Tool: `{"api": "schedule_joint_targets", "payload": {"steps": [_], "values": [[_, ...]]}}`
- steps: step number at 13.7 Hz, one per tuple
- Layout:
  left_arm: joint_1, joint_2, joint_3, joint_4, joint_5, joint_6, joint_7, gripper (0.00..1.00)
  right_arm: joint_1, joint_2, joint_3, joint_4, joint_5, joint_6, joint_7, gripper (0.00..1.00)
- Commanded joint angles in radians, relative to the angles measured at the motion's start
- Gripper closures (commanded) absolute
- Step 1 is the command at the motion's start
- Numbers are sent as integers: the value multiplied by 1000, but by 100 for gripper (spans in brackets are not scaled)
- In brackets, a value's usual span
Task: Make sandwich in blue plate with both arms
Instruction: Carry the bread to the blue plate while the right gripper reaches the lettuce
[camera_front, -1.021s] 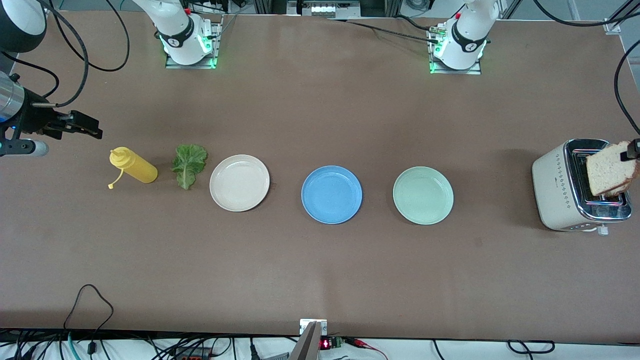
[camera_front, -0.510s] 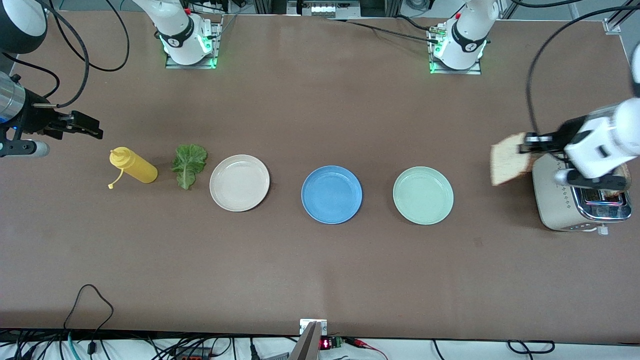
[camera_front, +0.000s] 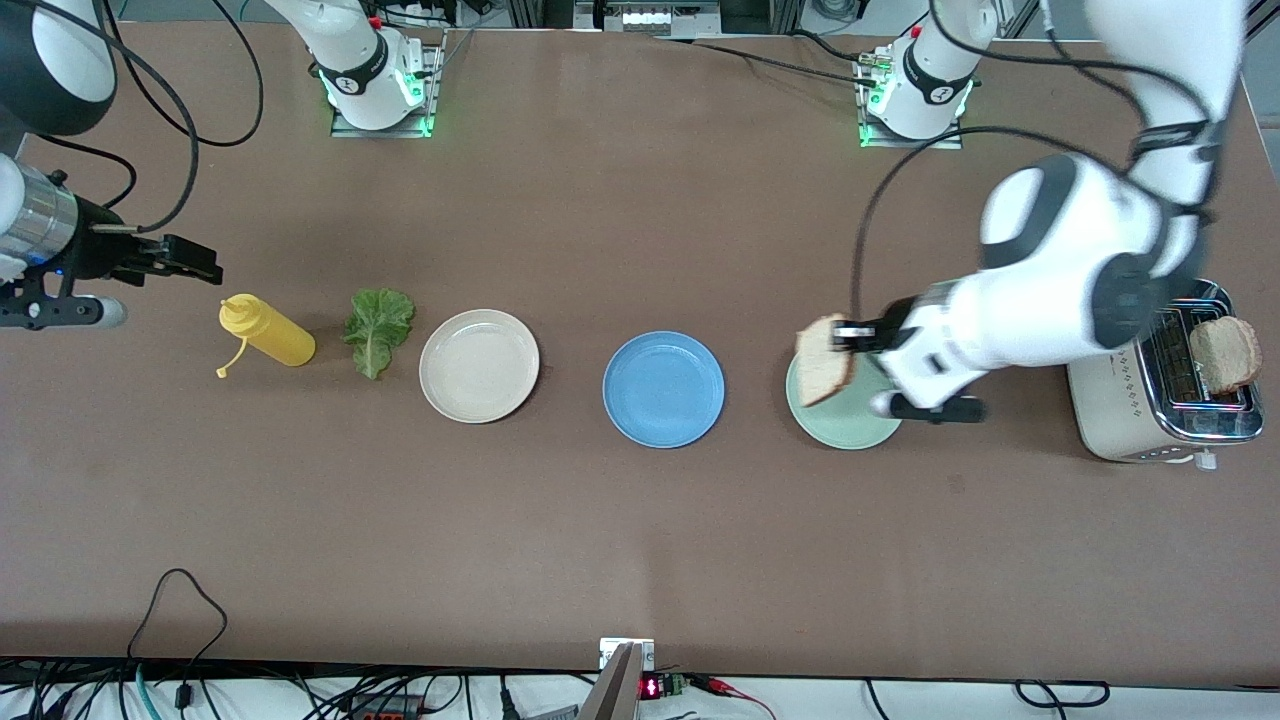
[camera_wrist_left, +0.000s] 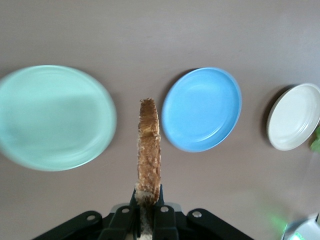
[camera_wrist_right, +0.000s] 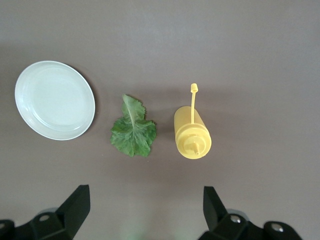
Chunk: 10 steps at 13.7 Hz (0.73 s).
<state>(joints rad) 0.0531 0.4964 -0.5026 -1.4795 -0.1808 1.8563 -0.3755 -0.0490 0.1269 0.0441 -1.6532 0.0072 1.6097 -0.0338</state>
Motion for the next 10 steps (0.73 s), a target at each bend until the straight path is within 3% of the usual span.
{"api": "schedule_joint_targets", "payload": {"steps": [1, 4, 7, 10], "values": [[-89, 48, 2, -10, -22, 136, -84, 99, 14, 29, 11, -14, -1, 10, 12, 0], [-162, 119, 2, -5, -22, 292, -98, 99, 47, 71, 11, -43, -3, 76, 52, 0], [-212, 177, 2, -5, -22, 392, -152, 99, 67, 42, 11, -219, -6, 249, 94, 0], [-232, 218, 2, -4, -22, 434, -157, 99, 75, 56, 11, -315, -6, 355, 109, 0]]}}
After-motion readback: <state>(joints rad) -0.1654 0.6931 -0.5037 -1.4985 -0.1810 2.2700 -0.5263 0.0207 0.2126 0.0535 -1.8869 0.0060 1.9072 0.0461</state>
